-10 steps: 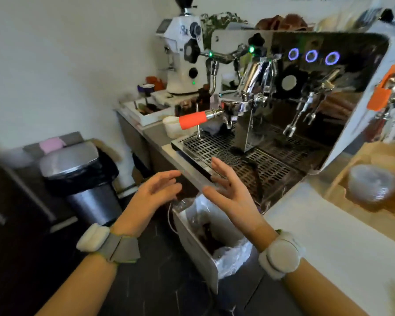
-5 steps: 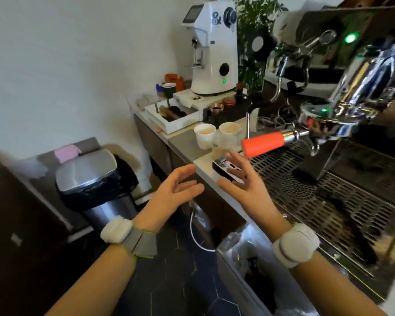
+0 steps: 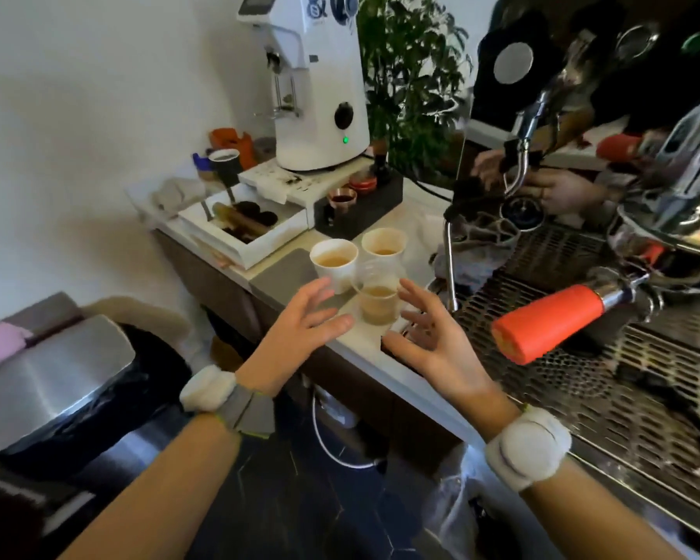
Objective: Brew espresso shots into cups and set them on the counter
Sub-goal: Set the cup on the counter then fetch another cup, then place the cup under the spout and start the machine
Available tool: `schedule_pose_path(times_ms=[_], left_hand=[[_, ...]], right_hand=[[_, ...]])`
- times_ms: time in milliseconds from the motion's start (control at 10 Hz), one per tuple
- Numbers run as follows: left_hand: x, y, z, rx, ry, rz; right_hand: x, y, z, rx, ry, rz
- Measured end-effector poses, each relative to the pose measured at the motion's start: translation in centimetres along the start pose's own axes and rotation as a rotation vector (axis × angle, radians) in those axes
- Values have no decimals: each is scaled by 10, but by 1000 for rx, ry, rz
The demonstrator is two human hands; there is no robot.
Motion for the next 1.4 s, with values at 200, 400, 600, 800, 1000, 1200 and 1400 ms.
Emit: schedule_pose_path(times_ms=[200,400,600,800,1000,1200,1400], left_hand=[[-9,67,-29,-14,23,-225],[-16,110,-47,-18,63,-420],[-7,120,-61,13,152,-546],[9,127,-67,40,182,-598],[20,136,-80,53,211,-530],[23,139,-80,103,308,-464],[11,134,-52,176,260,-477]], right_hand=[[2,39,2,55,-19,159],[7,71,15,188,-82,302],[11,91,36,389,-18,412],[16,113,40,522,122,463],[26,101,45,668,273,499],[39,92,31,630,423,558],[43,90,27,507,357,498]])
Point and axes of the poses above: each hand's wrist, its own y-axis towards the middle knuckle, its own x-axis out of the palm, z = x × y, the point moved 7 cm from there along y, towards the middle knuckle, and after that the axes turned 7 degrees about x, right-handed, at the moved point
